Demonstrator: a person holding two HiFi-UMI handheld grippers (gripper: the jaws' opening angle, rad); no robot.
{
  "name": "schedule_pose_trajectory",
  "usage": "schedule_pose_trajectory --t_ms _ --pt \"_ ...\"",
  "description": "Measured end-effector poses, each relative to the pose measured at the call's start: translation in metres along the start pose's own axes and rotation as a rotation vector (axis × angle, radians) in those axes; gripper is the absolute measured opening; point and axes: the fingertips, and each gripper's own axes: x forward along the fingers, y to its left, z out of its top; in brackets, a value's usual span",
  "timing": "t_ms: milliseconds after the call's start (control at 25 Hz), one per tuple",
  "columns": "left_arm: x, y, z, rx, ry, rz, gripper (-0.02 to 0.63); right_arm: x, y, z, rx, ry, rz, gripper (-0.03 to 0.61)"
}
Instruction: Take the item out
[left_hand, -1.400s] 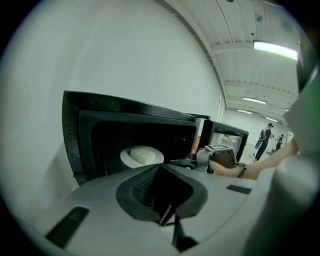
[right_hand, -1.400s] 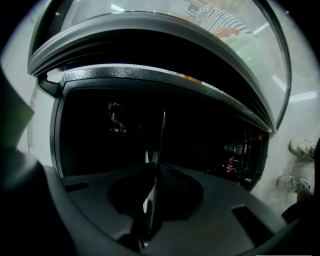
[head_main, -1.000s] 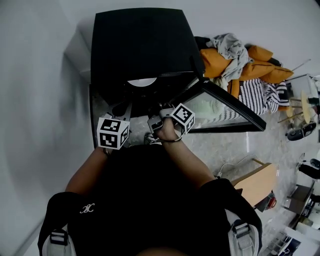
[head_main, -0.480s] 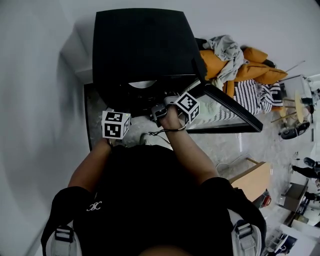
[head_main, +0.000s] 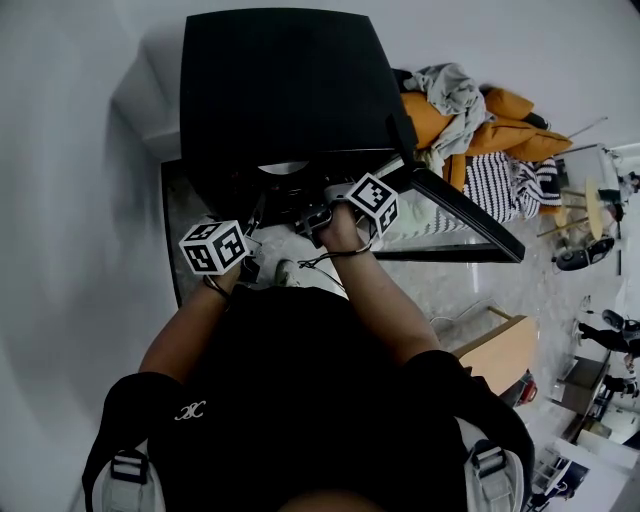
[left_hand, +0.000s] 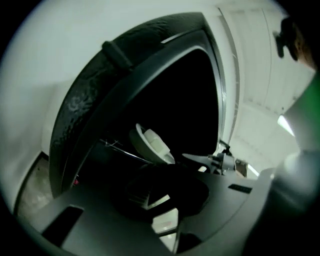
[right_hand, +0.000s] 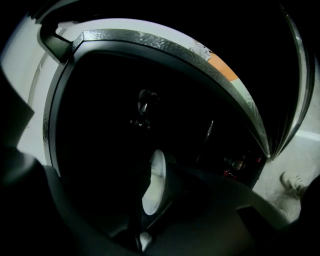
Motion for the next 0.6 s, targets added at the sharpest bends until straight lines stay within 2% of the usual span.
schedule_pose_trajectory --t_ms 120,240,320,600 --pt "0.003 0.007 0.002 -0.218 -0.056 -0.051 0.117 0.003 -0.001 0.0 0.006 0.0 0.002 0.087" --pt "0.004 0.022 0.005 -0.368 -0.111 -0.038 0.135 0.007 -0.003 0.0 0.002 0.007 -0.003 0.087" --pt "0.002 0.029 0.01 -0.4 -0.147 -0.017 0.135 0.007 -0.003 -0.001 -0.009 0.015 -0.017 0.087" --pt "0.002 0.041 0.021 -0.385 -0.179 0.056 0.133 0.012 0.0 -0.005 -0.02 0.038 -0.035 0.087"
